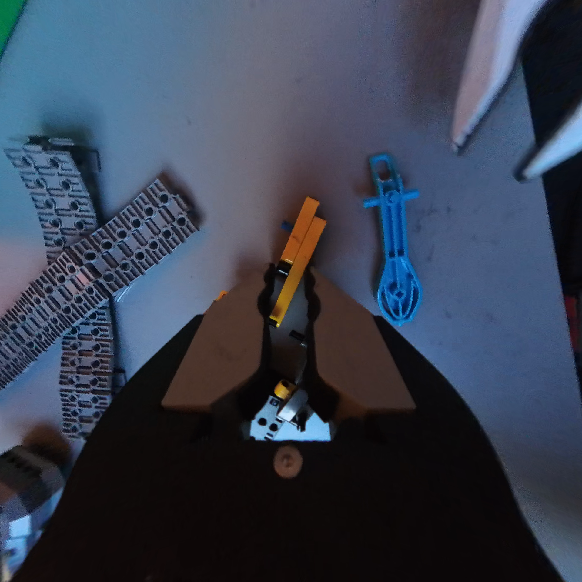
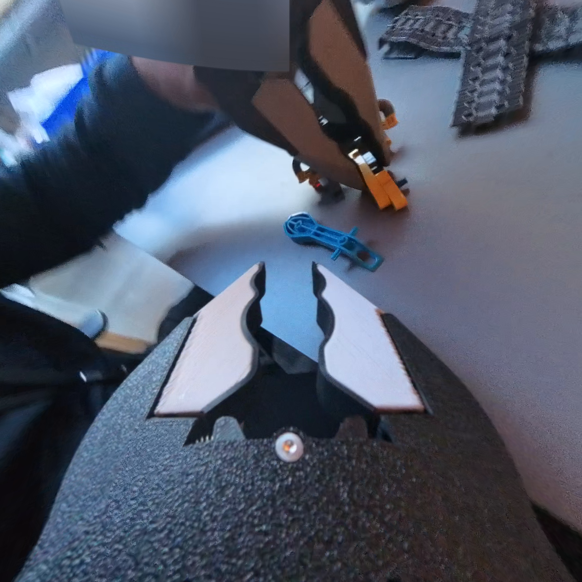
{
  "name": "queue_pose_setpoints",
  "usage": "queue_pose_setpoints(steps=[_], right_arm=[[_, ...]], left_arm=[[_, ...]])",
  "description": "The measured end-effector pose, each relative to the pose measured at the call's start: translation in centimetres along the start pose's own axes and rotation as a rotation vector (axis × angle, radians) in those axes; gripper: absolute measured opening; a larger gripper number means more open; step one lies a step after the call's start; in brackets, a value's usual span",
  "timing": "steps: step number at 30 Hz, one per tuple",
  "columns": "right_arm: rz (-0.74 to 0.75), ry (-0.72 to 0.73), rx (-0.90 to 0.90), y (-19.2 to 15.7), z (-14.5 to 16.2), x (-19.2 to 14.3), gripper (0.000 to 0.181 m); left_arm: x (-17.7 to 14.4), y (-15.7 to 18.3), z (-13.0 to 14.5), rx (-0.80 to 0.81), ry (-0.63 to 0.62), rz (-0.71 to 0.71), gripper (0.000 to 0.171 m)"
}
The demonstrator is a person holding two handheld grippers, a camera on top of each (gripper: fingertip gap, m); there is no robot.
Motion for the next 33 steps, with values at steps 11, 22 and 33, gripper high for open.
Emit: queue_pose_setpoints(steps=[11, 22, 33], right_arm=[[0.073, 0.126, 0.230, 1.8, 0.0, -1.9, 0.044], [-0.034, 0.226, 0.363, 0.5, 0.9, -1.1, 0.038], [0.047, 0.436, 0.342, 0.6, -1.2, -0.5, 0.008]], left_arm=[[-2.4, 4.8, -1.6, -0.090, 0.238, 0.027, 0.043], [0.3, 5.3, -3.1, -0.099, 0.330, -0.099, 0.010], [-0.8, 7.7, -3.5, -0.138, 0.746, -0.211, 0.010]])
Point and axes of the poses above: each gripper's, where its closed fingertips meet, x out along the fingers, z out of its underside, y = z × x across the jaws, the point moved 6 cm from there along -x, back along the fingers, and after that the axes turned 9 degrees about z, right-handed, at the moved point
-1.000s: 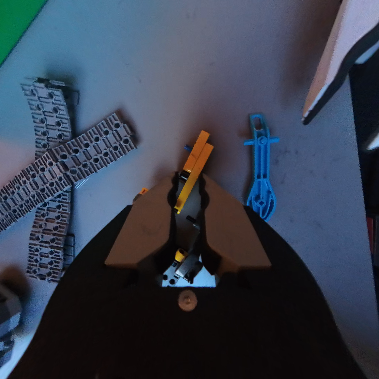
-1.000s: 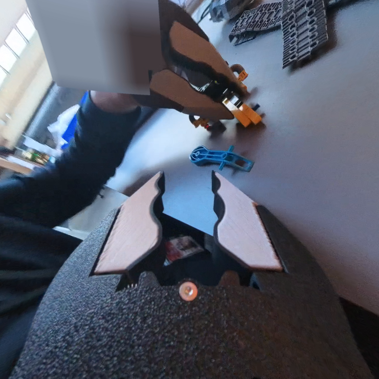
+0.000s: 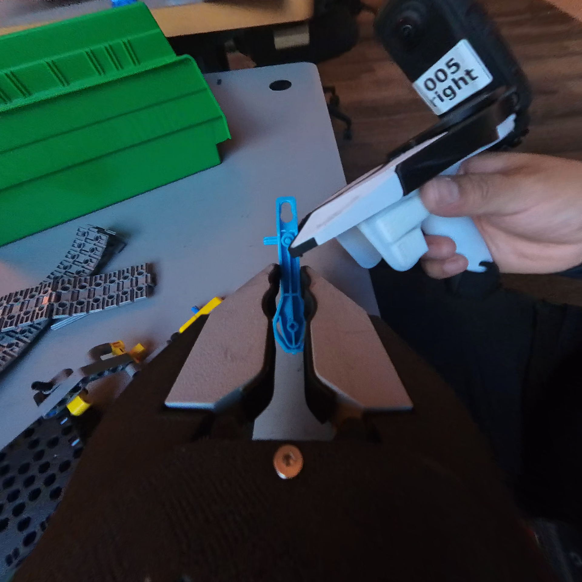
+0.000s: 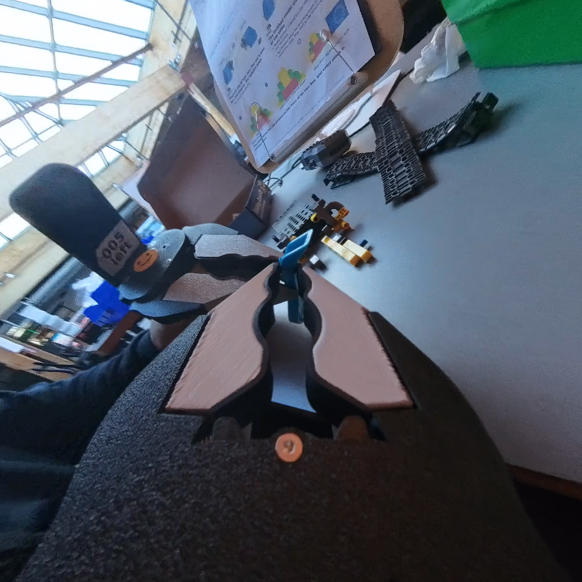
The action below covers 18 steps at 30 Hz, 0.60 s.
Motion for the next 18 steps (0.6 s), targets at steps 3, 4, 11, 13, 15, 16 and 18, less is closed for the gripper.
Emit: queue_pose_setpoints(steps=[3, 4, 11, 13, 15, 16, 18], right_arm=[[0.040, 0.019, -0.106, -0.2, -0.2, 0.3, 0.006], [0.052, 0.022, -0.145, -0.3, -0.4, 0.4, 0.006], [0.238, -0.014, -0.753, -1.6, -4.0, -0.8, 0.006], [0.326, -0.072, -0.942, -1.3, -4.1, -0.7, 0.006], [0.382, -0.147, -1.076, -0.8, -3.6, -0.5, 0.006], [0.409, -0.189, -1.135, -0.5, -3.2, -0.3, 0.007], [0.409, -0.289, -1.253, -0.2, -2.2, 0.2, 0.007]], left_arm=[[-0.2, -0.1, 0.4, -0.026, 0.030, -0.028, 0.010], [-0.2, -0.1, 0.5, -0.037, 0.042, -0.030, 0.010], [-2.1, -1.9, 0.9, 0.009, -0.093, -0.024, 0.030], [-3.2, -3.7, 1.2, 0.027, -0.162, -0.018, 0.034], [-3.5, -5.4, 1.5, 0.047, -0.231, 0.019, 0.039], [-3.5, -6.2, 1.7, 0.060, -0.273, 0.032, 0.039], [-2.9, -6.9, 2.1, 0.124, -0.345, 0.100, 0.037]])
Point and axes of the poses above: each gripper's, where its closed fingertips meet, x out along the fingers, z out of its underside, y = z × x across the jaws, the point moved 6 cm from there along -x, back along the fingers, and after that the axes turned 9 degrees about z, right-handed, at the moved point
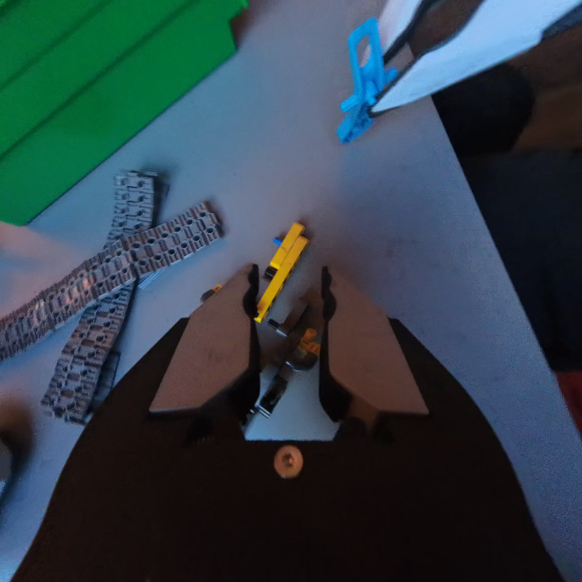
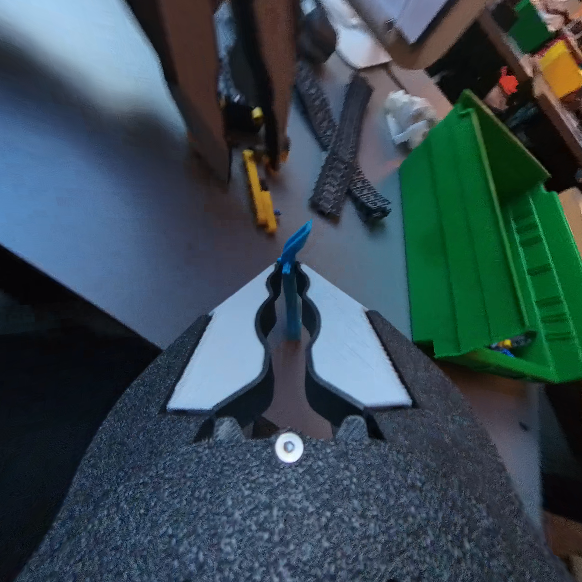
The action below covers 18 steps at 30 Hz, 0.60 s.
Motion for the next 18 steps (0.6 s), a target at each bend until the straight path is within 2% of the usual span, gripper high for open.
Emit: queue_pose_setpoints(steps=[3, 5, 10, 14, 18], right_arm=[[-0.073, -0.069, -0.173, -1.6, 0.2, 0.7, 0.007], [-0.138, -0.088, -0.207, -2.6, 0.2, 1.3, 0.006], [-0.269, -0.119, -0.192, -3.7, 0.7, 2.5, 0.011], [-0.357, -0.104, -0.107, -3.2, 0.8, 2.0, 0.031], [-0.430, -0.098, -0.057, -2.6, 1.2, 1.8, 0.030]], left_arm=[[0.8, -0.1, 0.0, 0.138, -0.091, 0.118, 0.039], [0.8, -0.4, -0.1, 0.215, -0.148, 0.164, 0.038], [1.9, -2.0, 0.6, 0.189, -0.289, 0.230, 0.036], [2.1, -2.0, 0.4, 0.106, -0.258, 0.256, 0.036], [2.2, -1.5, 0.5, 0.085, -0.228, 0.244, 0.043]])
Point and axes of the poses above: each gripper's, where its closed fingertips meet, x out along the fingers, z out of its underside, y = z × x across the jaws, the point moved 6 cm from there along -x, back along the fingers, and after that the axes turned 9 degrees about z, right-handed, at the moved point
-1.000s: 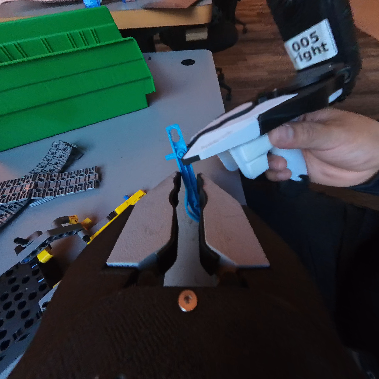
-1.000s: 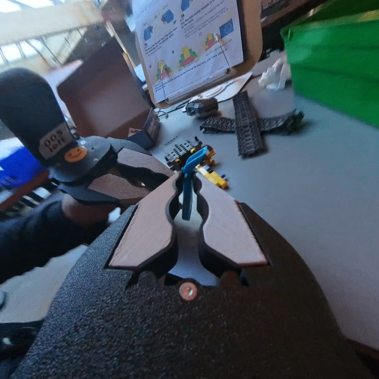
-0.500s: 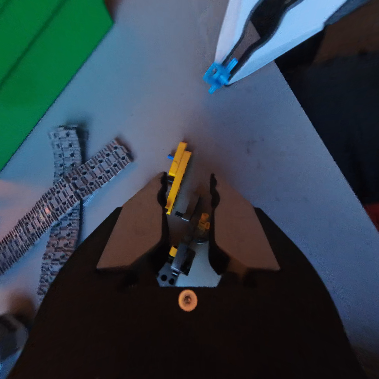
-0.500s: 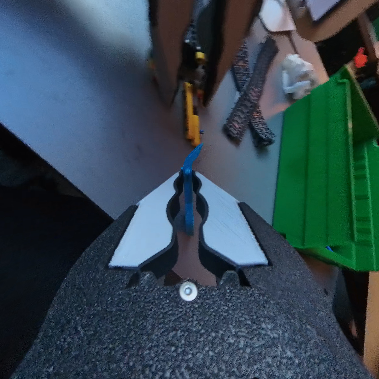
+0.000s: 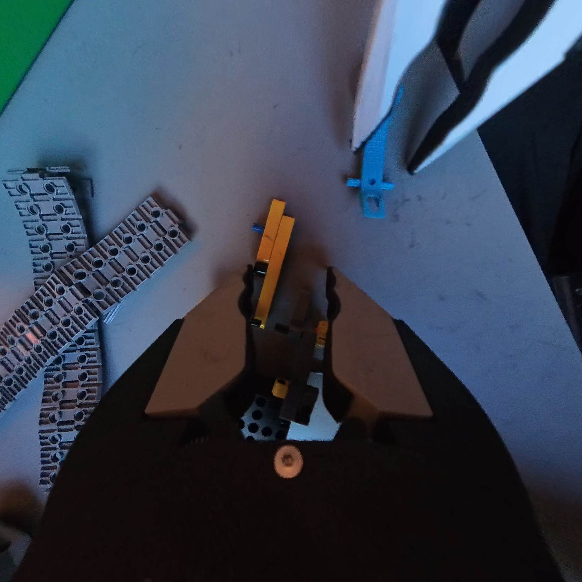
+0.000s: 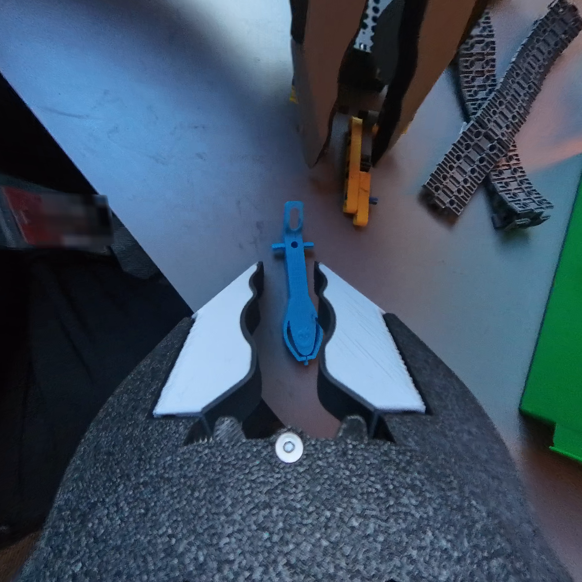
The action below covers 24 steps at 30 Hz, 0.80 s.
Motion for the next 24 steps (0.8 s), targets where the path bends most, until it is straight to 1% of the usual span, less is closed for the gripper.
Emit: queue_pose_setpoints(steps=[2, 4, 5, 6, 9, 11, 12, 13, 15, 17, 19, 21, 22, 24], right_arm=[[-0.036, -0.001, -0.029, 0.2, 0.2, 0.2, 0.029], [-0.084, -0.003, -0.047, 0.6, 0.4, 0.5, 0.028], [-0.114, -0.001, -0.031, 0.8, 0.4, 0.6, 0.022], [-0.144, -0.006, -0.015, 0.9, 0.5, 0.8, 0.011], [-0.193, -0.001, 0.021, 1.0, 0.7, 0.9, 0.010], [-0.178, -0.012, 0.071, 1.4, 0.7, 1.1, 0.010], [-0.157, -0.022, 0.107, 1.8, 0.8, 1.2, 0.010], [-0.162, -0.035, 0.150, 2.0, 0.8, 1.3, 0.010], [-0.198, -0.055, 0.247, 2.2, 0.7, 1.2, 0.010], [-0.226, -0.061, 0.330, 2.3, 0.6, 0.9, 0.010], [-0.242, -0.073, 0.383, 2.3, 0.8, 0.8, 0.010], [-0.262, -0.082, 0.419, 2.3, 0.7, 0.8, 0.010], [-0.272, -0.085, 0.440, 2.3, 0.6, 0.9, 0.010], [-0.305, -0.083, 0.485, 2.2, 0.2, 1.0, 0.010]], left_arm=[[-0.3, 0.2, -0.2, 0.041, 0.014, 0.002, 0.039], [-0.6, -0.2, -0.4, 0.057, 0.005, 0.006, 0.039], [-0.7, -0.5, -0.4, 0.060, -0.013, 0.009, 0.040], [-0.6, -0.8, -0.4, 0.064, -0.033, 0.020, 0.041], [0.0, -0.7, -0.7, 0.084, -0.085, 0.084, 0.041], [0.5, -0.6, -0.5, 0.097, -0.140, 0.088, 0.037], [0.5, -0.6, -0.8, 0.087, -0.128, 0.092, 0.035], [0.6, -0.6, -0.9, 0.077, -0.114, 0.089, 0.037], [0.9, -0.5, -1.2, 0.039, -0.079, 0.092, 0.041], [1.0, -0.2, -1.5, 0.052, -0.049, 0.040, 0.044], [0.2, 0.3, -1.8, 0.112, 0.011, -0.053, 0.042], [-0.9, 1.3, -2.6, 0.197, 0.100, -0.130, 0.040], [-1.1, 2.0, -2.9, 0.261, 0.132, -0.153, 0.034], [-0.9, 3.3, -3.0, 0.399, 0.127, -0.211, 0.024]])
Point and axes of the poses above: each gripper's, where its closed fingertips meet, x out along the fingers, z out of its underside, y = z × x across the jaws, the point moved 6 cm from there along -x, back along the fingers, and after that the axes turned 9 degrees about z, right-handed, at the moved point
